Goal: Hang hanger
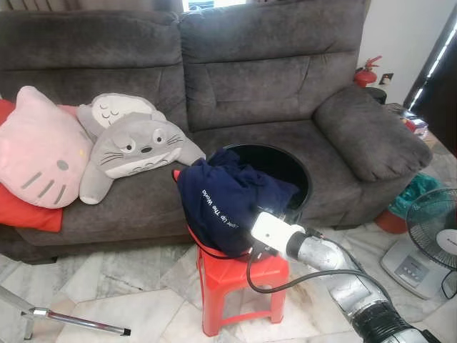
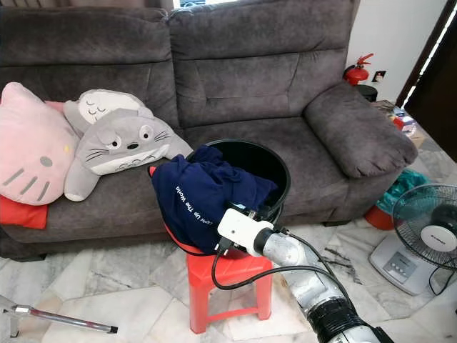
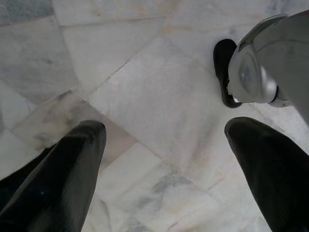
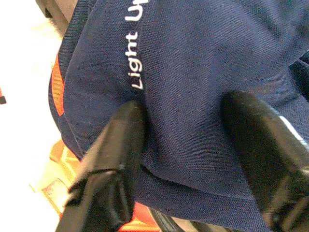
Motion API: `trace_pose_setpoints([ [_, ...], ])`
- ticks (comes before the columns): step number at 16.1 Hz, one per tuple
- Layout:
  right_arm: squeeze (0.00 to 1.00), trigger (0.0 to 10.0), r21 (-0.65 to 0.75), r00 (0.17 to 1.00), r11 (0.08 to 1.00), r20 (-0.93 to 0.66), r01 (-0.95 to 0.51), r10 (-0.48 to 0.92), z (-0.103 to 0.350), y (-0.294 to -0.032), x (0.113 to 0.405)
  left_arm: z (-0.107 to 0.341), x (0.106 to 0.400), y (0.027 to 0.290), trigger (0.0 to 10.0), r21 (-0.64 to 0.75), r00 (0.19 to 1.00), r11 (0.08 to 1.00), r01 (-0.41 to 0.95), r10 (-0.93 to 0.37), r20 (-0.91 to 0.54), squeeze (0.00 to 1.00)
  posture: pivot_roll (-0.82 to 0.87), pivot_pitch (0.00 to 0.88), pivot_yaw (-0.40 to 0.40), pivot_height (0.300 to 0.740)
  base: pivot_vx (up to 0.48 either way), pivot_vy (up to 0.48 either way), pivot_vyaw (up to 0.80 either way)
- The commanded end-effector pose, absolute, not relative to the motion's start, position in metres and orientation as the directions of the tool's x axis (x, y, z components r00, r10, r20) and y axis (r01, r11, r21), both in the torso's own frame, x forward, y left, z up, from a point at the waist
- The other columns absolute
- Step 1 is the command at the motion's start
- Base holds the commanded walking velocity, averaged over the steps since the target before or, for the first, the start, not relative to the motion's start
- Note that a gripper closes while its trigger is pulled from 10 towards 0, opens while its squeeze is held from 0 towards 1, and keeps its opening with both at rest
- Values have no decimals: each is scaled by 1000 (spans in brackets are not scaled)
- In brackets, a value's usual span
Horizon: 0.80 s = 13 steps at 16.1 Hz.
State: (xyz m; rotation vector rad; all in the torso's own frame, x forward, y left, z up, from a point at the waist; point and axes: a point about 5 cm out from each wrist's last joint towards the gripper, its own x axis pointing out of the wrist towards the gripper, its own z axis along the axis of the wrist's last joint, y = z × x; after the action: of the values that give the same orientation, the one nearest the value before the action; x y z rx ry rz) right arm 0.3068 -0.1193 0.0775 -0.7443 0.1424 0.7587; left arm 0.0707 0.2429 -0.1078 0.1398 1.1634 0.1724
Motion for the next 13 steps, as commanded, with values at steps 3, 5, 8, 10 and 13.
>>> trace_pose_setpoints([
  [3, 0, 0, -576, 757, 510, -350, -638, 552, 82, -120, 312, -110, 69, 238, 10000, 204, 372, 977, -60, 211, -904, 0, -154, 0, 26, 740, 0, 0, 0],
  [5, 0, 0, -578, 759, 512, -346, -635, 551, 82, -120, 313, -110, 68, 238, 10000, 203, 369, 977, -60, 211, -905, 0, -154, 0, 26, 740, 0, 0, 0],
  [8, 0, 0, -581, 760, 511, -345, -634, 551, 83, -120, 313, -109, 60, 243, 10000, 208, 360, 976, -63, 217, -907, 0, -152, 0, 26, 740, 0, 0, 0],
  [10, 0, 0, -585, 766, 516, -336, -626, 548, 84, -121, 314, -108, 56, 251, 10000, 216, 355, 974, -68, 225, -907, 0, -152, 0, 27, 740, 0, 0, 0],
  [13, 0, 0, -616, 799, 541, -275, -573, 534, 99, -126, 325, -107, 60, 254, 10000, 223, 360, 973, -62, 230, -904, 0, -153, 0, 31, 740, 0, 0, 0],
])
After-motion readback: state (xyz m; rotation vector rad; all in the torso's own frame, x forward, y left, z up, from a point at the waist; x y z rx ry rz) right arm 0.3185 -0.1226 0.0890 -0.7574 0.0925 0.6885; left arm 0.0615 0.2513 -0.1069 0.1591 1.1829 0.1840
